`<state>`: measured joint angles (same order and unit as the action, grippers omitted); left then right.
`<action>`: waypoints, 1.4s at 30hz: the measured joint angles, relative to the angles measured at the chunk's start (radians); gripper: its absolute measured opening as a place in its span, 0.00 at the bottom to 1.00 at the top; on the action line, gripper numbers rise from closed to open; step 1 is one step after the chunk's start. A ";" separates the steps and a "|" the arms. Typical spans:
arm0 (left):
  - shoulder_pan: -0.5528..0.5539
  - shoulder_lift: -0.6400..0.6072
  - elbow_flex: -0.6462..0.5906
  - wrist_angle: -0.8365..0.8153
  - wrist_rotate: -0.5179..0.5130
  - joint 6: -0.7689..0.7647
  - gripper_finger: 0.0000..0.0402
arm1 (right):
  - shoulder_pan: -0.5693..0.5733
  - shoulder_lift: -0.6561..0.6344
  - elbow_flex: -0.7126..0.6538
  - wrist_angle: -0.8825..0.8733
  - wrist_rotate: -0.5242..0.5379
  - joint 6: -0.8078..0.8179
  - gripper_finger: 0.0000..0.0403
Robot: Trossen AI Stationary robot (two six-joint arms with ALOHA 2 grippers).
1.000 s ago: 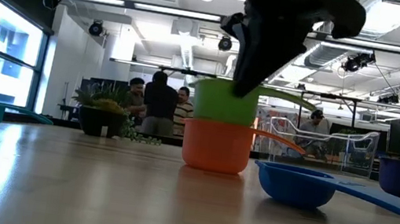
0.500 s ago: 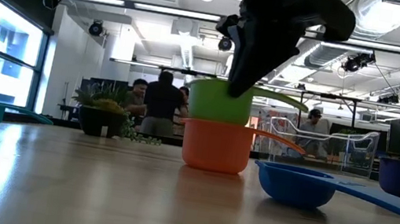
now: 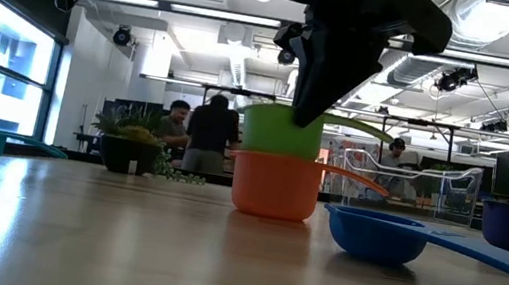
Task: Nest measuring cups in basket
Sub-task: Stack the light green measuring cup on top of the orange measuring cup, then stack the dark blue measuring cup on top of the light green measuring cup
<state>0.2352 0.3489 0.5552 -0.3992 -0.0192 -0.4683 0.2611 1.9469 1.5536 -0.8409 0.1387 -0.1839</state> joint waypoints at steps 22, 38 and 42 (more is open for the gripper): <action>0.000 0.000 0.000 0.000 0.000 -0.002 0.14 | 0.000 0.000 0.000 0.000 -0.034 -0.003 0.13; 0.000 0.000 0.000 0.000 0.000 -0.003 0.14 | 0.000 0.000 0.000 0.015 0.010 -0.013 0.21; 0.000 0.000 0.000 0.000 0.000 -0.003 0.14 | 0.000 0.000 0.001 0.004 0.011 0.061 0.21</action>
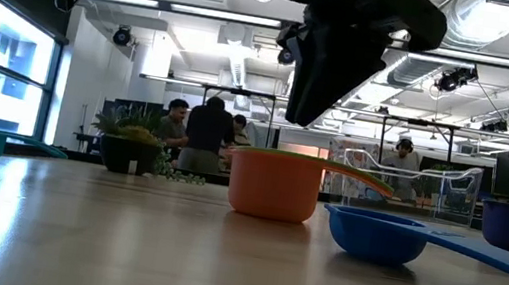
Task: Nest measuring cups in basket
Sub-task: Stack the dark blue measuring cup on top of the light green measuring cup
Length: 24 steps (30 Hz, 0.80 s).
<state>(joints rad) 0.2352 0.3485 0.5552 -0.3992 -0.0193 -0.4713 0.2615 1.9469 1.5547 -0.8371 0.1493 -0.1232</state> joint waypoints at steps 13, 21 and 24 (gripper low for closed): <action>0.000 0.000 0.000 0.000 0.000 -0.024 0.14 | 0.026 0.000 0.003 -0.173 -0.157 0.446 0.21; 0.000 0.000 0.000 0.000 0.000 -0.023 0.14 | 0.076 -0.001 0.003 -0.391 -0.098 0.628 0.21; 0.000 0.000 0.000 0.000 -0.004 -0.023 0.14 | 0.094 -0.014 0.003 -0.467 -0.070 0.716 0.21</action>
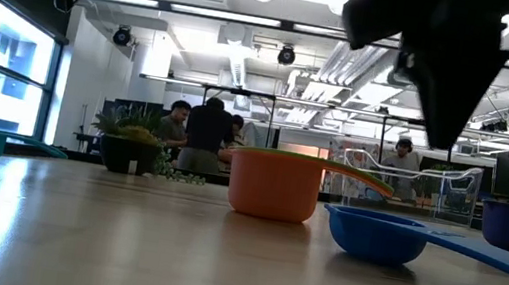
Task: Nest measuring cups in basket
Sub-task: Stack the dark blue measuring cup on top of the light green measuring cup
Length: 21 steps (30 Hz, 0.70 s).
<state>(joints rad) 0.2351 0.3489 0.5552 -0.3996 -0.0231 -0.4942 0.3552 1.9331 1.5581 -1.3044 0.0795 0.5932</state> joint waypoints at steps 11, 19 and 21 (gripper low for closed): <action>0.000 0.000 0.000 0.000 -0.009 0.000 0.14 | 0.026 -0.141 -0.002 -0.208 0.051 0.380 0.21; 0.000 0.000 0.000 0.000 -0.015 0.021 0.14 | 0.025 -0.317 -0.003 -0.264 0.185 0.647 0.21; 0.000 0.000 0.000 0.000 -0.015 0.025 0.14 | 0.025 -0.356 -0.003 -0.268 0.210 0.705 0.21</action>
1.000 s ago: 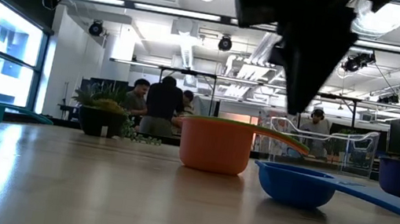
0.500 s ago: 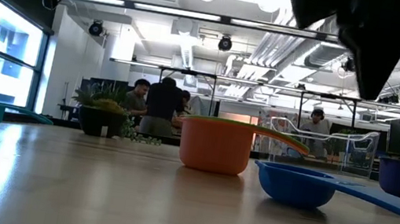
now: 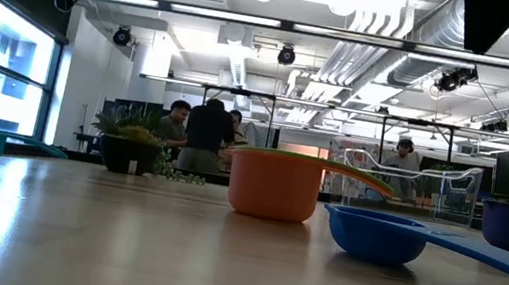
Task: Nest measuring cups in basket
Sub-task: Stack the dark blue measuring cup on top of the light green measuring cup
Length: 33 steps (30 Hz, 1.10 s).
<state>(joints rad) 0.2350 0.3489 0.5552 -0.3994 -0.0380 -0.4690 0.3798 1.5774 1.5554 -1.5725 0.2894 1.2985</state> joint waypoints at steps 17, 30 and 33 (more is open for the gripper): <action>0.000 0.000 0.000 0.000 0.000 0.036 0.14 | -0.019 -0.121 -0.001 0.002 0.095 0.247 0.21; 0.000 0.000 0.000 0.000 0.000 0.036 0.14 | -0.065 -0.354 -0.376 0.233 -0.022 0.298 0.21; 0.000 0.000 0.000 0.000 0.000 0.036 0.14 | -0.065 -0.370 -0.436 0.311 -0.039 0.287 0.21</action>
<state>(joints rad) 0.2350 0.3489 0.5552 -0.3996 -0.0383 -0.4335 0.3145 1.2073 1.1190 -1.2618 0.2507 1.5858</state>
